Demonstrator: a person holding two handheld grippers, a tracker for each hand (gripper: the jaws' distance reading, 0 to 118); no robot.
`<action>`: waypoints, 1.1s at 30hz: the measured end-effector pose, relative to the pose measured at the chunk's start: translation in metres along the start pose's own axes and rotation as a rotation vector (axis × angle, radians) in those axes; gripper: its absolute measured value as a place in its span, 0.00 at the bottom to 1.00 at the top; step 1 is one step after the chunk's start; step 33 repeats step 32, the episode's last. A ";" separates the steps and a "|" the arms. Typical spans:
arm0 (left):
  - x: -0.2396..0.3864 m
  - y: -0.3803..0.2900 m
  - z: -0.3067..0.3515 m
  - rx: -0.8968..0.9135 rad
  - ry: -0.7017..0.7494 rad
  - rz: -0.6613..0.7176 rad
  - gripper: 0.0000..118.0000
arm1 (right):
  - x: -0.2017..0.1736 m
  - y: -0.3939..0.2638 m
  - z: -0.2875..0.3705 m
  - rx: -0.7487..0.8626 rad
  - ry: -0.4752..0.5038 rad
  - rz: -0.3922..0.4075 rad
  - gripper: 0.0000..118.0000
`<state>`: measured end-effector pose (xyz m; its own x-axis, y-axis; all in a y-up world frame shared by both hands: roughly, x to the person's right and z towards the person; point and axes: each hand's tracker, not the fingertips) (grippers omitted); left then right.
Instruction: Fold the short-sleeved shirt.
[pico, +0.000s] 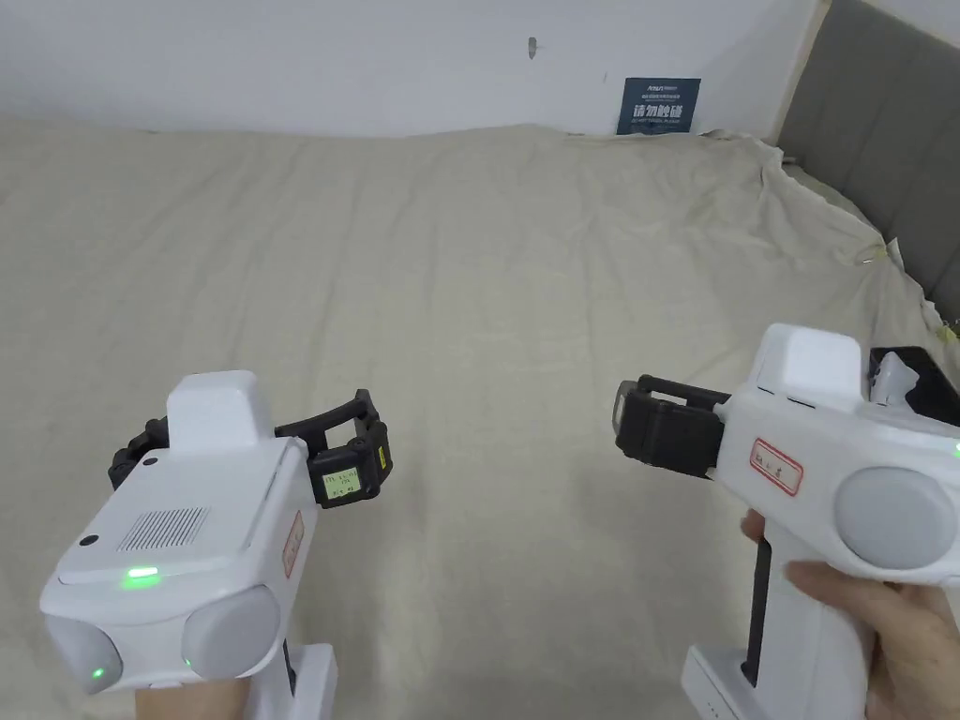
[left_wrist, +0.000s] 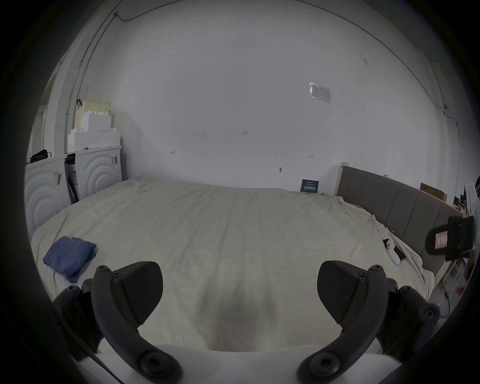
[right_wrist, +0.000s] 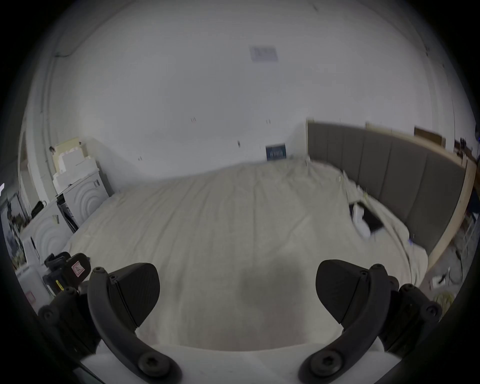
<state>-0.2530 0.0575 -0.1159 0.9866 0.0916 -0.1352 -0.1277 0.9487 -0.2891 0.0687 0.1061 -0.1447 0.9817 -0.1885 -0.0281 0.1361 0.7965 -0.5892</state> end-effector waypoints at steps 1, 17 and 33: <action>-0.001 0.000 -0.001 -0.004 0.005 0.005 1.00 | -0.002 0.000 -0.001 -0.025 -0.005 -0.008 1.00; -0.015 -0.042 -0.024 -0.151 0.059 -0.048 1.00 | -0.003 -0.034 -0.083 -0.371 -0.025 -0.088 0.98; -0.056 -0.057 -0.173 -0.342 0.192 0.035 1.00 | -0.003 -0.034 -0.216 -0.232 -0.259 0.145 0.98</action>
